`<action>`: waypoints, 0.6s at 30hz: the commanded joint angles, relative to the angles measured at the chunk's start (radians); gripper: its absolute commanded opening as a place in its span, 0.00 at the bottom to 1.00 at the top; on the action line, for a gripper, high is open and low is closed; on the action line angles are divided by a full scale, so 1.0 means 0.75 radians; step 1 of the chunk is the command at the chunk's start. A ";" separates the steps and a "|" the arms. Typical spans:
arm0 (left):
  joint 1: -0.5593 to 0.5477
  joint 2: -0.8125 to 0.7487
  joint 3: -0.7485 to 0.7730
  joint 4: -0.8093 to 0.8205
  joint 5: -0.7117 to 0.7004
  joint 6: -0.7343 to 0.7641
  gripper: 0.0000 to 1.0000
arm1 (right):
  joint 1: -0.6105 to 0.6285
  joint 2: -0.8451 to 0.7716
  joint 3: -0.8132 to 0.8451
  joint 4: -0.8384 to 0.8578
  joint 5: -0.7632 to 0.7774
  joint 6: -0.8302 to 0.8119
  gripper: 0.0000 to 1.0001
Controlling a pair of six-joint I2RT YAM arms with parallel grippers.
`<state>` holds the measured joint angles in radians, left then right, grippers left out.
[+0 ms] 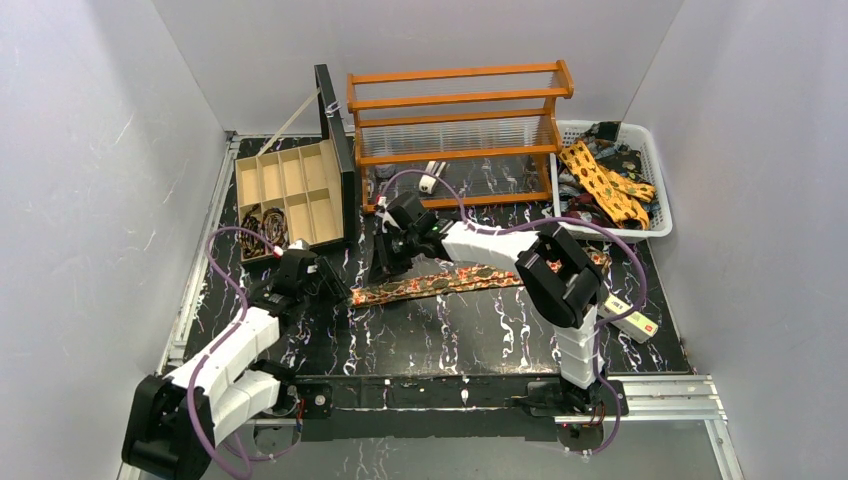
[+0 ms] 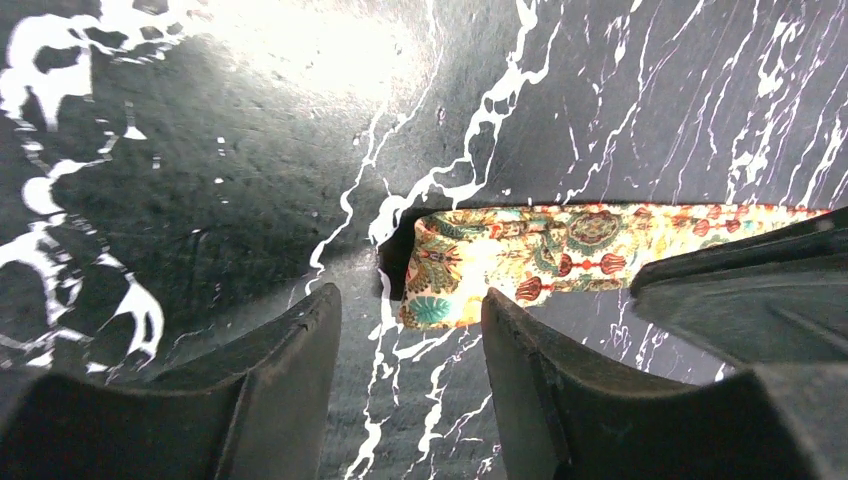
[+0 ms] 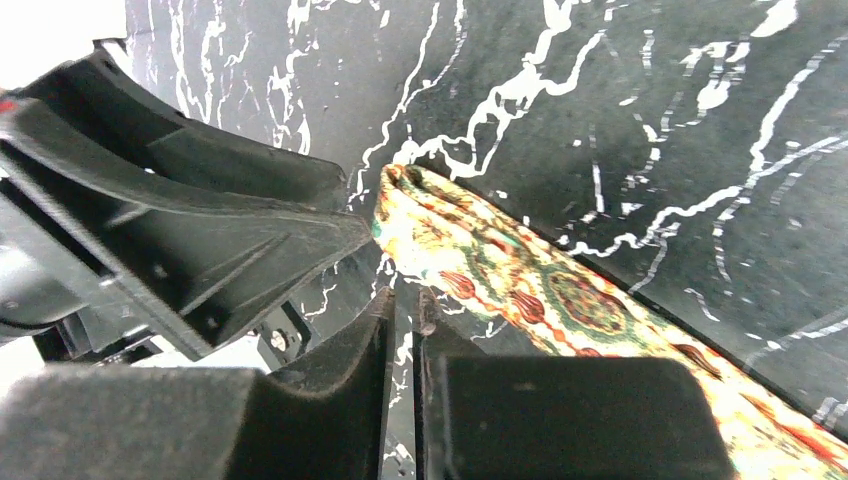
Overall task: Roll the ties
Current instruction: Roll the tie at the center of the board.
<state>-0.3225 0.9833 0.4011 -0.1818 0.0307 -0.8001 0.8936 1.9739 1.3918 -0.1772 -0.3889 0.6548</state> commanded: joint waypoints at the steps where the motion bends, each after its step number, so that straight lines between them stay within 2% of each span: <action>1: 0.006 -0.107 0.111 -0.274 -0.183 0.008 0.52 | 0.046 0.039 0.045 0.110 -0.053 0.055 0.18; 7: 0.008 -0.180 0.147 -0.412 -0.267 -0.002 0.55 | 0.071 0.123 0.093 0.127 -0.086 0.074 0.17; 14: 0.008 -0.179 0.131 -0.343 -0.163 0.041 0.60 | 0.069 0.213 0.102 0.025 0.043 0.042 0.17; 18: 0.009 -0.162 0.117 -0.318 -0.122 0.058 0.61 | 0.069 0.235 0.120 -0.019 0.031 0.027 0.17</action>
<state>-0.3225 0.8562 0.4873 -0.4236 -0.0925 -0.7841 0.9489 2.1372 1.4422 -0.1379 -0.4015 0.7029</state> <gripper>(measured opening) 0.607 0.167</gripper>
